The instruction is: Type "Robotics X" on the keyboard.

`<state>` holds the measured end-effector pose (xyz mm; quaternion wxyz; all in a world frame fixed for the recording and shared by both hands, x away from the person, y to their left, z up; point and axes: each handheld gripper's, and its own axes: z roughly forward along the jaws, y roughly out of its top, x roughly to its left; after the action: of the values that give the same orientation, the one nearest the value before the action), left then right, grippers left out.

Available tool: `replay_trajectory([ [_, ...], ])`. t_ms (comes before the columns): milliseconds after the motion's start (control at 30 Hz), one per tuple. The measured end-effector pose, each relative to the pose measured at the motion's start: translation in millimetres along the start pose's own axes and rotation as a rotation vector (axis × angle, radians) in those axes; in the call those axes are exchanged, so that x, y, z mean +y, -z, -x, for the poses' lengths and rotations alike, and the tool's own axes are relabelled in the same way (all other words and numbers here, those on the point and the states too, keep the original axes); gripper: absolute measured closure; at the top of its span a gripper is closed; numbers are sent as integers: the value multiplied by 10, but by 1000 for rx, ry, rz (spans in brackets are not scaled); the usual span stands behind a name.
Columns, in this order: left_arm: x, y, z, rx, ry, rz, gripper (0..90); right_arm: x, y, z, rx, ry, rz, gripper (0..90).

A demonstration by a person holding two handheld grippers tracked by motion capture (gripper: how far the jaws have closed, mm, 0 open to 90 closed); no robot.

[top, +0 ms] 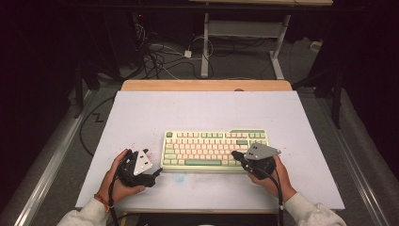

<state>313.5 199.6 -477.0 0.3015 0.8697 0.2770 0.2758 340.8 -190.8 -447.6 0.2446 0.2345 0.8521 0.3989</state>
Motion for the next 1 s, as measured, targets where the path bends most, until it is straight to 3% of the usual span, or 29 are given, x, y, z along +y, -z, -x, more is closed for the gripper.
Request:
replay_trajectory([
  [267, -6, -12, 4, -8, -2, -10, 179, 117, -116, 10, -10, 4, -8, 900],
  [467, -6, -16, 5, -10, -3, -13, 179, 232, -244, 16, 9, 3, -15, 899],
  [767, -11, -25, 6, -18, -1, -17, 178, 362, -524, -38, 33, 27, -64, 899],
  [1000, -14, -18, 1, -18, 0, -14, 178, 394, -714, -2, 14, 22, -115, 900],
])
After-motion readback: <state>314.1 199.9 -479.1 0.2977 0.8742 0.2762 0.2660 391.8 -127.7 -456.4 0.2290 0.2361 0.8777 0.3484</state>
